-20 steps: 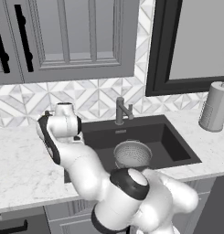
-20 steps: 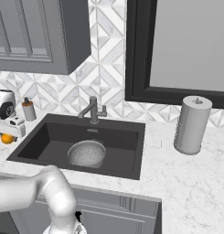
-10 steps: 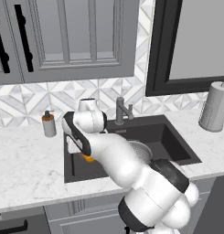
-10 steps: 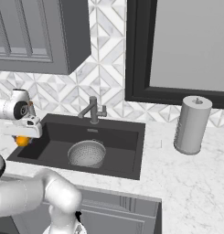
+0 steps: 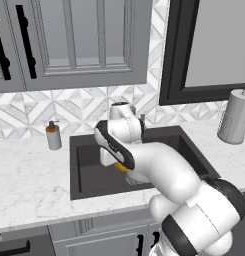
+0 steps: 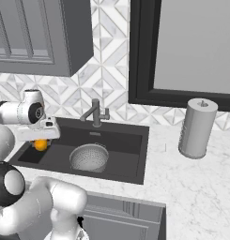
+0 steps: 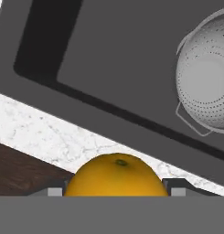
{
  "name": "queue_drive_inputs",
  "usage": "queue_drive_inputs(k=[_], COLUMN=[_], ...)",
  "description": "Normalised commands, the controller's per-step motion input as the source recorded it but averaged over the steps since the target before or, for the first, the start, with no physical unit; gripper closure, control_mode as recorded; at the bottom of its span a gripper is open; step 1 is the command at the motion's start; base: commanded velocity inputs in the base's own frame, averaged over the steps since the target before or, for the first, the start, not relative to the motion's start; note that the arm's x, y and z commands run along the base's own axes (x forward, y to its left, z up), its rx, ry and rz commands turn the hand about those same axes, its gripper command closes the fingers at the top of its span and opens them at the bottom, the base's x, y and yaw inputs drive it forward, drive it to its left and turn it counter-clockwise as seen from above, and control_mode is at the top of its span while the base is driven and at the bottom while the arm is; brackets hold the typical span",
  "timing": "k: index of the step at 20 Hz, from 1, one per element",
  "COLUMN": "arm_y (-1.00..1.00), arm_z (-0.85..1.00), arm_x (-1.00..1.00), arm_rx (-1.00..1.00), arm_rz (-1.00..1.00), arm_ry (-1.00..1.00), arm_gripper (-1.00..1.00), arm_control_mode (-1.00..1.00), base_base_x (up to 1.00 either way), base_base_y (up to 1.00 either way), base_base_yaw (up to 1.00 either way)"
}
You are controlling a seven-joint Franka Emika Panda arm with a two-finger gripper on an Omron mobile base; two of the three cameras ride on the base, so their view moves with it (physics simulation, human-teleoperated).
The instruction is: Put the colander in the sink, put the orange in the colander, and turn on the sink faucet and pour water over the colander.
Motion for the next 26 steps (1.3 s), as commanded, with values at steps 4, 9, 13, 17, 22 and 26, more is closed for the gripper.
queue_drive_inputs(k=[4,9,13,17,22,26], arm_y=[-0.78,-0.80,-0.76,-0.69,-0.63,-0.50], arm_z=[0.05,0.01,0.04,0.07,0.02,0.00], arm_x=[-0.09,-0.02,0.21,0.35,0.41,0.52], arm_rx=[0.04,0.10,0.13,0.15,0.16,0.14], arm_rz=[0.11,0.00,0.00,0.01,0.04,0.11], arm_ry=[-0.23,-0.15,0.03,0.01,0.00,0.00], arm_gripper=[1.00,1.00,1.00,1.00,1.00,1.00], arm_control_mode=[-1.00,-1.00,-1.00,-1.00,-1.00,-1.00], base_base_x=[0.00,0.00,0.00,0.00,0.00,0.00], base_base_y=[0.00,0.00,0.00,0.00,0.00,0.00], base_base_yaw=[0.00,0.00,0.00,0.00,0.00,0.00])
